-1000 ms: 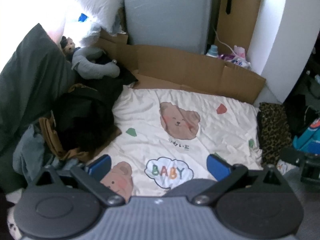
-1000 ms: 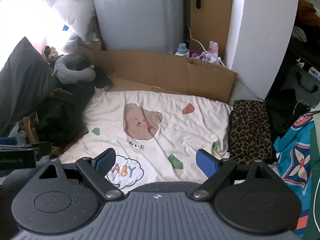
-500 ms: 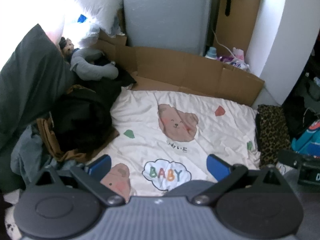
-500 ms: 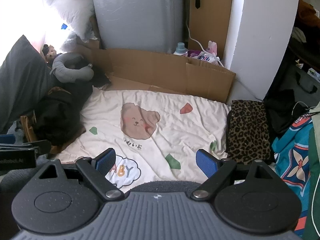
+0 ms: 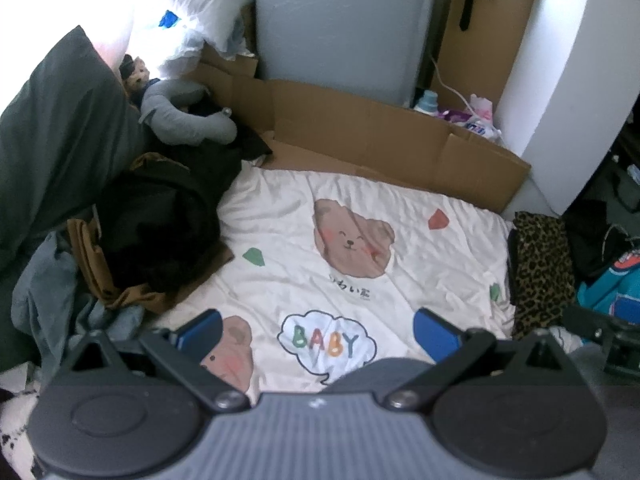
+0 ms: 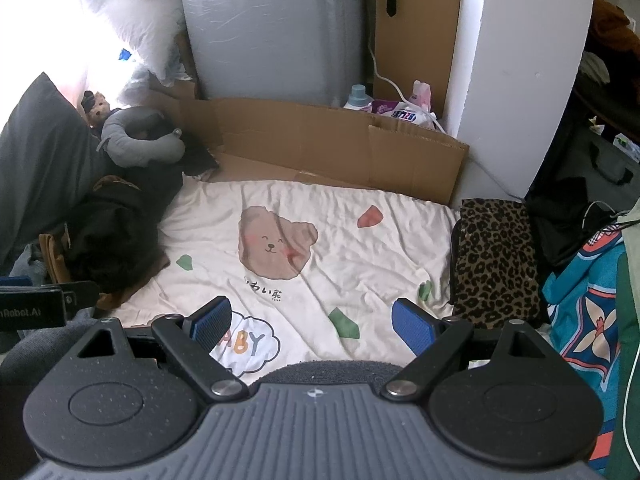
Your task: Fold clothes
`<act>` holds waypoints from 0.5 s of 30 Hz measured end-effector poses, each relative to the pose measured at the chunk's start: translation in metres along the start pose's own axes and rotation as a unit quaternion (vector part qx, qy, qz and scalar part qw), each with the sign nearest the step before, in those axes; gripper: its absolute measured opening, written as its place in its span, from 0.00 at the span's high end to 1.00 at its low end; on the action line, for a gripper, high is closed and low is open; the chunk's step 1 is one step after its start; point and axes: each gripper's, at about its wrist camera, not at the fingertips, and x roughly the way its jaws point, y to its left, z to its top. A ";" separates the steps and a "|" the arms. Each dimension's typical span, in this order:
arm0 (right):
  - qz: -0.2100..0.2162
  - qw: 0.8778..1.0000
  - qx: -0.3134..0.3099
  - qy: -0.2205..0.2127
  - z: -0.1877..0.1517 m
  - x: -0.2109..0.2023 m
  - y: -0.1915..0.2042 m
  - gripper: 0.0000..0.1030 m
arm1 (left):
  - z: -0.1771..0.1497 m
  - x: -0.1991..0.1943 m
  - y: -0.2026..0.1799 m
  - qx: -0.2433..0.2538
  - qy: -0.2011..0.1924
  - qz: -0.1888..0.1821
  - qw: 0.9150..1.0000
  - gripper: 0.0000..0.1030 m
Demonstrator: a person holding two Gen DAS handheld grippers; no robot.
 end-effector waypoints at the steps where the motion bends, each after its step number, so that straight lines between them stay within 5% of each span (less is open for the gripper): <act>1: 0.000 1.000 0.002 0.000 0.000 0.000 -0.001 0.11 | 0.000 0.000 0.001 -0.001 0.001 -0.001 1.000 0.00; 15: 0.000 1.000 0.004 -0.002 0.000 0.000 -0.006 0.11 | -0.002 0.002 0.000 -0.007 0.001 0.003 1.000 0.00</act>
